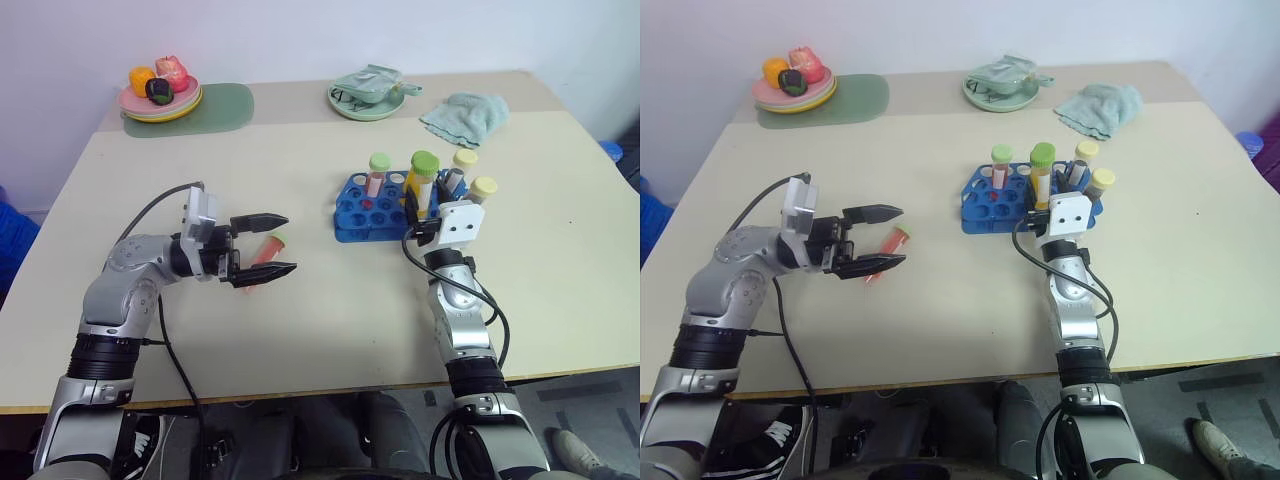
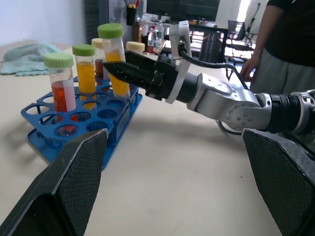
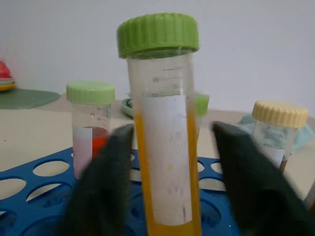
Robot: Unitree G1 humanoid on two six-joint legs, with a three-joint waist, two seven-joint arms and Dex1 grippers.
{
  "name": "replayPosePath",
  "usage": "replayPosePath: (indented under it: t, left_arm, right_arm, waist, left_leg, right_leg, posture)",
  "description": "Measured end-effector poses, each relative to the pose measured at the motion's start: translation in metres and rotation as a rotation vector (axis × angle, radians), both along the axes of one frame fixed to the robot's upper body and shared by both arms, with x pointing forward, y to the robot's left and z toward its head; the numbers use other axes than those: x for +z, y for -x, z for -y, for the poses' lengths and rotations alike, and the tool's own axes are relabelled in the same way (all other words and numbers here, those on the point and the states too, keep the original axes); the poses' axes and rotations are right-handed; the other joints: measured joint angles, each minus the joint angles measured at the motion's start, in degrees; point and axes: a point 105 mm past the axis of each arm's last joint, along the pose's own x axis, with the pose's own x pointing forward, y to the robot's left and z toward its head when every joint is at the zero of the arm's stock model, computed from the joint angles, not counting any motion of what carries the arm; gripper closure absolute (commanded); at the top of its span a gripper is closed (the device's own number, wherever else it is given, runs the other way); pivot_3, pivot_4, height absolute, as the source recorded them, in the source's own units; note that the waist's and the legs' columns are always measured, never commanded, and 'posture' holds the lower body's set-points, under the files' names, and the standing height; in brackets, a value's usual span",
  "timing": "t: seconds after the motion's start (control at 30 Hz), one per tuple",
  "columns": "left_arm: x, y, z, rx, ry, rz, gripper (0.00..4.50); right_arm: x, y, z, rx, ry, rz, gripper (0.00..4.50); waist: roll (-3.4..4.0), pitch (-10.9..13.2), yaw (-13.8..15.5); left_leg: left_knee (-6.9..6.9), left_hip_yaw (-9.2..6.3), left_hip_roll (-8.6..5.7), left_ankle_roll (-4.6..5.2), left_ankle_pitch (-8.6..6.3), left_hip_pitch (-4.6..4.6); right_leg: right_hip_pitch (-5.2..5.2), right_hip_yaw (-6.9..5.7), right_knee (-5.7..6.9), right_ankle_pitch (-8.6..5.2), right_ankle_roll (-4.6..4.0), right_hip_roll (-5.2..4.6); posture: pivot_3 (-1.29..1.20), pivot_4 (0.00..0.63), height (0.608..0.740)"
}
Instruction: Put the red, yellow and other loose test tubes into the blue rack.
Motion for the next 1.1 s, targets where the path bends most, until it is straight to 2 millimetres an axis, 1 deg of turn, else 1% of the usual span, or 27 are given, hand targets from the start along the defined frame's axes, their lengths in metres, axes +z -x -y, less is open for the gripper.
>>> replayPosePath:
  t: [0.03,0.07,0.37,0.63,0.67,0.73,0.77,0.83,0.93,1.1]
  left_arm:
    - [0.0,-0.0001,0.0,0.0,0.0,-0.001,0.0]
    - [-0.0001,-0.0001,0.0,0.001,0.0,-0.001,0.0]
    - [0.0,-0.0006,-0.0001,0.006,0.001,-0.001,0.0]
    - [0.0,-0.0008,-0.0001,0.007,0.001,-0.001,0.0]
    - [0.0,-0.0008,-0.0001,0.007,0.001,-0.001,0.0]
    - [0.0,-0.0008,-0.0001,0.008,0.001,-0.001,0.0]
    - [0.0,-0.0008,-0.0001,0.008,0.001,-0.001,0.0]
    - [0.0,-0.0008,-0.0001,0.008,0.001,-0.001,0.0]
    - [0.0,-0.0008,0.0,0.008,0.001,-0.001,0.0]
    - [0.0,-0.0008,0.0,0.007,0.002,-0.001,0.0]
  right_arm:
    - [0.0,0.0,0.0004,-0.002,-0.001,0.0,0.3]
    - [0.0001,0.0,0.0007,-0.005,-0.002,0.001,0.07]
    - [0.0015,0.0003,0.0054,-0.028,0.002,0.008,0.07]
    - [-0.0002,-0.0007,0.0055,-0.023,0.007,-0.006,0.07]
    - [-0.0002,-0.0008,0.0057,-0.023,0.009,-0.008,0.29]
    - [-0.0006,-0.0011,0.0064,-0.025,0.008,-0.012,0.9]
    - [-0.0008,-0.0012,0.0067,-0.027,0.008,-0.013,1.33]
    - [-0.0013,-0.0014,0.0071,-0.027,0.006,-0.017,2.4]
    - [-0.0018,-0.0017,0.0072,-0.025,0.004,-0.022,2.4]
    - [0.0037,-0.0005,0.0084,-0.029,0.001,-0.004,2.4]
  waist:
    - [0.0,0.0,0.0]
    - [0.0,0.0,0.0]
    - [0.0,0.0,0.0]
    - [0.0,0.0,0.0]
    - [0.0,0.0,0.0]
    - [0.0,0.0,0.0]
    - [0.0,0.0,0.0]
    - [0.0,0.0,0.0]
    - [0.0,0.0,0.0]
    - [0.0,0.0,0.0]
  left_leg:
    - [0.0,0.0,0.0,0.0,0.0,0.0]
    - [0.0,0.0,0.0,0.0,0.0,0.0]
    - [0.0,0.0,0.0,0.0,0.0,0.0]
    - [0.0,0.0,0.0,0.0,0.0,0.0]
    - [0.0,0.0,0.0,0.0,0.0,0.0]
    - [0.0,0.0,0.0,0.0,0.0,0.0]
    - [0.0,0.0,0.0,0.0,0.0,0.0]
    - [0.0,0.0,0.0,0.0,0.0,0.0]
    - [0.0,0.0,0.0,0.0,0.0,-0.01]
    - [0.0,0.0,0.0,0.0,0.0,0.0]
  right_leg:
    - [0.0,0.0,0.0,0.0,0.0,0.0]
    - [0.0,0.0,0.0,0.0,0.0,0.0]
    - [0.0,0.0,-0.01,0.0,0.0,0.0]
    - [0.0,0.0,0.0,0.0,0.0,0.0]
    - [0.0,0.0,0.0,0.0,0.0,0.0]
    - [0.0,0.0,-0.01,0.0,0.0,0.0]
    - [0.0,0.0,-0.01,0.0,0.0,0.0]
    - [0.0,0.0,0.0,0.0,0.0,0.0]
    - [0.0,0.0,0.0,0.0,0.0,0.0]
    - [0.0,0.0,0.0,0.0,0.0,0.0]
  posture:
    - [0.0,0.15,0.74]
    - [0.0,0.15,0.74]
    - [0.0,0.15,0.74]
    - [0.0,0.15,0.74]
    - [0.0,0.15,0.74]
    - [0.0,0.15,0.74]
    - [0.0,0.15,0.74]
    - [0.0,0.15,0.74]
    - [0.0,0.15,0.74]
    - [0.0,0.15,0.74]
